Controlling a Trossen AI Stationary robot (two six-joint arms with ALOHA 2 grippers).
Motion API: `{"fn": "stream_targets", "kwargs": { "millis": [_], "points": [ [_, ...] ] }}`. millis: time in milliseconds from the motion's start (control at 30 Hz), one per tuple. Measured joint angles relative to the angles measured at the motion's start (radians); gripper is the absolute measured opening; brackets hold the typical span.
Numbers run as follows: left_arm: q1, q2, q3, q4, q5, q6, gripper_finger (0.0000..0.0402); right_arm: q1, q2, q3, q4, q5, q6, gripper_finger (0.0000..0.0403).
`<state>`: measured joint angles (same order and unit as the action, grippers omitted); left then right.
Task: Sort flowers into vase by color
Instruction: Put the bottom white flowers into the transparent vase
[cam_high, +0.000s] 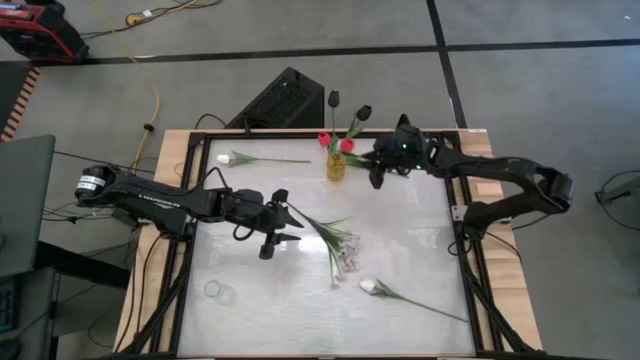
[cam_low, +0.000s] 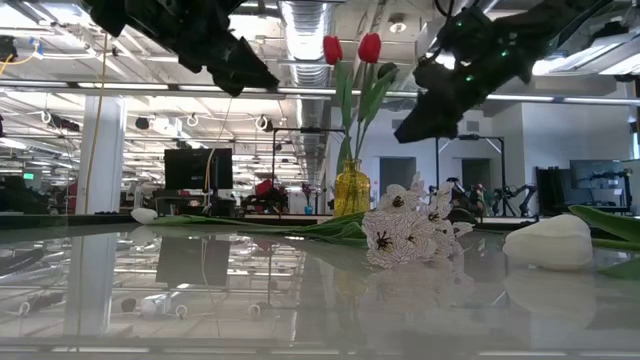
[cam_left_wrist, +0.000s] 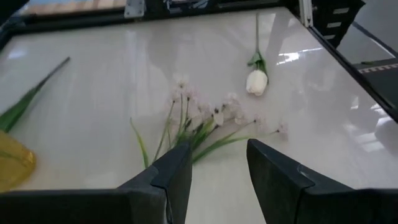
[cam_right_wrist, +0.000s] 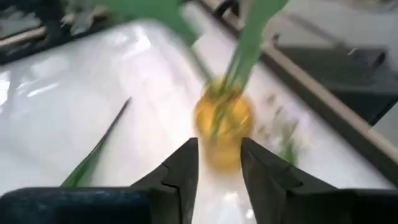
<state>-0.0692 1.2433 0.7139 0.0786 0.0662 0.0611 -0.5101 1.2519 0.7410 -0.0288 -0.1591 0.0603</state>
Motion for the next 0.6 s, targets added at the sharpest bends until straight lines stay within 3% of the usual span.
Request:
{"fn": "stream_targets", "kwargs": {
  "millis": [300,600],
  "points": [
    [0.000,0.000,0.000,-0.121,-0.003,-0.077,0.0144,0.222,-0.057,0.000,-0.320,-0.004,0.086,0.0175],
    [0.000,0.000,0.000,-0.221,-0.099,-0.198,0.0144,0.640,-0.055,-0.001,-0.381,-0.006,0.333,0.0162]
  ]
}}
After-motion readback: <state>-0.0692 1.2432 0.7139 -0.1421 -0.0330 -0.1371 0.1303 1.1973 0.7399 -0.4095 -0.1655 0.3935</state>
